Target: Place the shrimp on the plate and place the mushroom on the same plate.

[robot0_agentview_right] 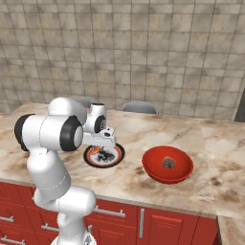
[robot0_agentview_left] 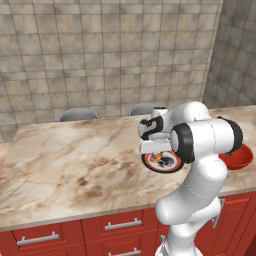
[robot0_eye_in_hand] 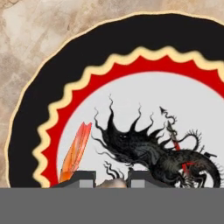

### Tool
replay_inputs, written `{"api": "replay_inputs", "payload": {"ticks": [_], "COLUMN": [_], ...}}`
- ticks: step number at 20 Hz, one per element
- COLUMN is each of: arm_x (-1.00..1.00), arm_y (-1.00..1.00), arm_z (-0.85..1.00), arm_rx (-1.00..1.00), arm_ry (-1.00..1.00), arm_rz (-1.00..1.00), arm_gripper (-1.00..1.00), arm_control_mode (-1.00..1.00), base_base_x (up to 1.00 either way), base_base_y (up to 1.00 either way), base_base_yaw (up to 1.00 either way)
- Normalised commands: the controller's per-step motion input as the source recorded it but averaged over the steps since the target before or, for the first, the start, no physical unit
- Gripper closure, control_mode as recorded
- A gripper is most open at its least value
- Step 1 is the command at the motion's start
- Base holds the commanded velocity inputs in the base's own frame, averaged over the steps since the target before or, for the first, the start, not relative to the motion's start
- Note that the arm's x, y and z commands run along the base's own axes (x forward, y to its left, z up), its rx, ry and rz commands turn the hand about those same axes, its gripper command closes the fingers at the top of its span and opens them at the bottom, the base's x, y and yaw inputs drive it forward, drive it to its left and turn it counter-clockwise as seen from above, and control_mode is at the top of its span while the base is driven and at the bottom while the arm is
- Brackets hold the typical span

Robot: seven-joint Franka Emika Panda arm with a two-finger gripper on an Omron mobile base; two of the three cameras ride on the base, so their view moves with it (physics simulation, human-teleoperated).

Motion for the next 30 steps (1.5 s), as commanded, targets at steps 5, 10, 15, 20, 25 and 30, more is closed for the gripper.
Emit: {"api": "replay_inputs", "payload": {"ticks": [5,10,15,20,25,30], "arm_x": [0.00,0.00,0.00,0.00,-0.07,-0.08], "arm_y": [0.00,0.00,0.00,0.00,-0.24,-0.30], "arm_z": [0.00,0.00,0.00,0.10,0.41,0.50], "arm_rx": [0.00,0.00,0.00,0.00,0.00,0.00], "arm_ry": [0.00,0.00,0.00,0.00,0.00,0.00], "arm_rz": [0.00,0.00,0.00,0.00,-0.03,-0.08], "arm_gripper": [-1.00,-1.00,-1.00,-1.00,-1.00,-1.00], "arm_control_mode": [-1.00,-1.00,-1.00,-1.00,-1.00,-1.00], "base_base_x": [0.00,0.00,0.00,0.00,0.00,0.00], "base_base_y": [0.00,0.00,0.00,0.00,0.00,0.00], "base_base_yaw": [0.00,0.00,0.00,0.00,0.00,0.00]}}
